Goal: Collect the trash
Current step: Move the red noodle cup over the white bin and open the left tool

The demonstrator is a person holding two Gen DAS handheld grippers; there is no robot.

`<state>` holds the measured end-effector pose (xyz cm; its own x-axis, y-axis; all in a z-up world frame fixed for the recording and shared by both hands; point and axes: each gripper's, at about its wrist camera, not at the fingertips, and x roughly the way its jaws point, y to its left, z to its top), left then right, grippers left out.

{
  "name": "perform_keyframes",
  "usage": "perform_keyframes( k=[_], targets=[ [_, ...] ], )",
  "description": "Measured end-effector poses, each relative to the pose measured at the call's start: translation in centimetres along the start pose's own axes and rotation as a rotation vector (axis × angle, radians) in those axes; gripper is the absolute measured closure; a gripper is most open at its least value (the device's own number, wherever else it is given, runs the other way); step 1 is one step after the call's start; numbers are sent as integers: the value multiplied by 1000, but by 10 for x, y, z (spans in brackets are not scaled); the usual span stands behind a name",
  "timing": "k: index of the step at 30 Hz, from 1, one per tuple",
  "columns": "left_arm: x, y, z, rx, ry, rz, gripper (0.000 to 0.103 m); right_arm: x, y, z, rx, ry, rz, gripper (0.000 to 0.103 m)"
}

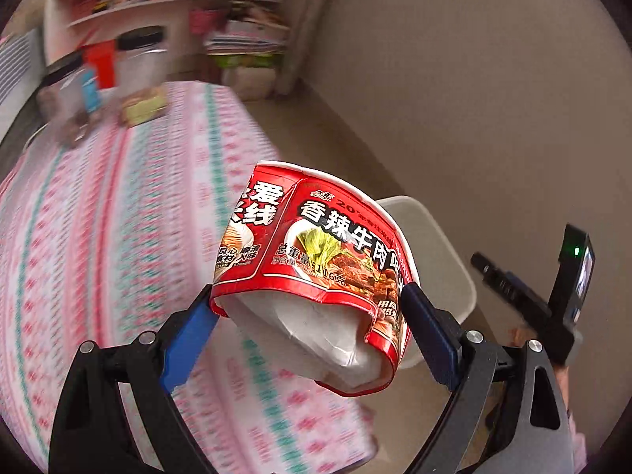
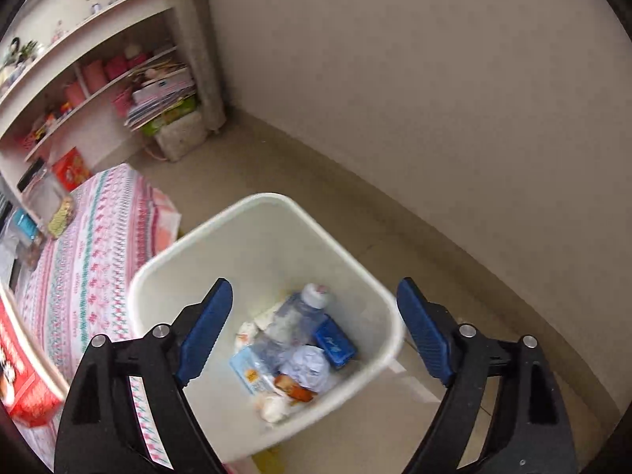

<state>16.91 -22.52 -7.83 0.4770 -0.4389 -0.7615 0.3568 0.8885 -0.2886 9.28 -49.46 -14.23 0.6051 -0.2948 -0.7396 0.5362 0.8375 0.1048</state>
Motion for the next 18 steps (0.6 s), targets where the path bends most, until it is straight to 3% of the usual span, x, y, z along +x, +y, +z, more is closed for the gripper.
perform_keyframes(
  k=[18],
  targets=[
    [107,-119,44,140,105,-118,11,-37,-76,-22,160,-28,-139,12]
  ],
)
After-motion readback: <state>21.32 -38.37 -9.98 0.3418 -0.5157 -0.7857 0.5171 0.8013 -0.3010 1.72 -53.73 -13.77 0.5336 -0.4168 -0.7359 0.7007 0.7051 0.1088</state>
